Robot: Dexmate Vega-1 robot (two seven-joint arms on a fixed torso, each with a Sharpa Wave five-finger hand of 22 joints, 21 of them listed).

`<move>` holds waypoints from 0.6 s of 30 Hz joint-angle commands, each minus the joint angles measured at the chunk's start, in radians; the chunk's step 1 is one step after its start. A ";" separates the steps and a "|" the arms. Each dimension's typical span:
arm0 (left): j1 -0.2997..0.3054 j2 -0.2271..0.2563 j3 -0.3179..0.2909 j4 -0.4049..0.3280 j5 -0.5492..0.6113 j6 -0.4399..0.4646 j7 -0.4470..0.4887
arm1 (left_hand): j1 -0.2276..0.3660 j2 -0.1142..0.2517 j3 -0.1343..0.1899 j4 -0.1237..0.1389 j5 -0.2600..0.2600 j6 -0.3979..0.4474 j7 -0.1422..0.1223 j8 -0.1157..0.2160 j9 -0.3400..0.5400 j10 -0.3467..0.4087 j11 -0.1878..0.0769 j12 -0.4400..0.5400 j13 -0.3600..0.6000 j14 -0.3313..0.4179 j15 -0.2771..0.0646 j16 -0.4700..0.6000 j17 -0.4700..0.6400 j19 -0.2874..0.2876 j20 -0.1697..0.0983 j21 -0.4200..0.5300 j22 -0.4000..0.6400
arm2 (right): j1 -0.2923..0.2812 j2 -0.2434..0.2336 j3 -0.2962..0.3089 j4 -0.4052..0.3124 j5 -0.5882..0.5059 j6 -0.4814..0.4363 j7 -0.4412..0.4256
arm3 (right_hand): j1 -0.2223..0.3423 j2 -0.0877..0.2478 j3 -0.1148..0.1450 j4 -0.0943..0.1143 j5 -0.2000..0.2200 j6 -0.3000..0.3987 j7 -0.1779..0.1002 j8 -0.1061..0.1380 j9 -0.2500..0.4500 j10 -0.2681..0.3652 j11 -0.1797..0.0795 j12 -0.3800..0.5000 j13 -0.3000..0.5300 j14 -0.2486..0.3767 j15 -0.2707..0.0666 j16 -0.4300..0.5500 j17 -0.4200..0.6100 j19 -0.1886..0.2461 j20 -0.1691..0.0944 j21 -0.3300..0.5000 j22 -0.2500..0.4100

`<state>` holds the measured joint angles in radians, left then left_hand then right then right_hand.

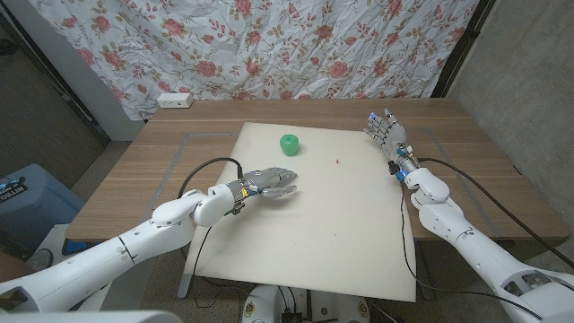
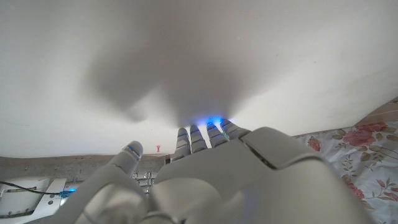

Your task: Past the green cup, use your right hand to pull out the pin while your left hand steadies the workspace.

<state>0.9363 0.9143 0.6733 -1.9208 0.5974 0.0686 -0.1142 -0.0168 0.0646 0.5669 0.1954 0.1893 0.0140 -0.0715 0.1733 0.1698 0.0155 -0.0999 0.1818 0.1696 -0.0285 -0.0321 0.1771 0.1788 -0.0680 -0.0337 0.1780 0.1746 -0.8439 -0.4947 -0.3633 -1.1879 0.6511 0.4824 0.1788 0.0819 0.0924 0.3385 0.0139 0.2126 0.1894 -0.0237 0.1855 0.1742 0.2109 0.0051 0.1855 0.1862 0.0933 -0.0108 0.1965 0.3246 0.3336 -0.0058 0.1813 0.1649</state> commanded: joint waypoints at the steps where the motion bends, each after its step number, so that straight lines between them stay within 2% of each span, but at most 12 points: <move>1: -0.005 0.012 0.006 -0.012 0.004 0.014 -0.041 | -0.005 0.098 -0.010 0.000 0.005 0.003 0.005 0.005 0.003 0.003 -0.003 0.004 0.003 0.002 -0.089 0.007 0.002 -0.011 -0.152 0.002 0.002 | -0.002 -0.050 -0.029 -0.040 -0.086 0.002 -0.015 | -0.002 0.000 0.005 -0.002 0.002 0.012 -0.006 0.007 0.003 0.011 0.004 0.010 0.001 0.005 0.000 0.003 -0.002 0.003 0.002 0.005 0.002; 7: -0.010 0.014 0.006 -0.009 0.003 0.009 -0.048 | -0.004 0.099 -0.014 0.000 0.006 0.005 0.003 0.007 0.003 0.001 -0.003 0.003 0.003 -0.001 -0.089 0.006 0.001 -0.012 -0.144 0.004 0.002 | -0.009 -0.074 -0.041 -0.069 -0.144 0.010 -0.046 | 0.005 -0.005 0.008 -0.010 0.002 0.024 -0.016 0.010 0.003 0.012 0.005 0.010 0.001 0.005 0.004 0.003 -0.008 0.000 0.006 0.004 0.002; 13: -0.014 0.014 0.007 -0.004 0.004 0.002 -0.051 | -0.004 0.101 -0.017 -0.001 0.006 0.014 -0.004 0.010 0.003 0.002 -0.004 0.004 0.003 0.000 -0.088 0.006 0.001 -0.012 -0.142 0.007 0.002 | -0.022 -0.086 -0.051 -0.091 -0.193 0.025 -0.080 | 0.024 -0.018 0.011 -0.032 -0.001 0.059 -0.023 0.020 0.004 0.017 0.009 0.011 0.001 0.006 0.006 0.002 -0.019 -0.005 0.010 0.002 0.002; 18: -0.014 0.015 0.009 -0.006 0.006 0.001 -0.055 | -0.003 0.102 -0.019 -0.001 0.007 0.016 -0.004 0.010 0.003 0.004 -0.004 0.005 0.003 0.001 -0.087 0.007 0.001 -0.012 -0.143 0.008 0.002 | -0.025 -0.112 -0.064 -0.125 -0.256 0.011 -0.113 | 0.050 -0.026 0.018 -0.059 -0.004 0.088 -0.034 0.027 0.005 0.020 0.006 0.011 0.001 0.006 0.006 0.002 -0.029 -0.015 0.012 0.000 0.002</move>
<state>0.9262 0.9256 0.6787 -1.9287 0.6001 0.0751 -0.1556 -0.0168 0.0646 0.5505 0.1952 0.1893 0.0236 -0.0733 0.1778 0.1701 0.0154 -0.0998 0.1802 0.1698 -0.0288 -0.0322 0.1780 0.1744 -0.0735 -0.0360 0.1800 0.1741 -0.8582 -0.5655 -0.4041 -1.2620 0.5094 0.4935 0.1262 0.1097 0.0649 0.3493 -0.0338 0.2127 0.2612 -0.0560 0.2039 0.1742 0.2218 0.0161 0.1925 0.1863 0.0932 -0.0107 0.1965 0.2970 0.3226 0.0055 0.1813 0.1649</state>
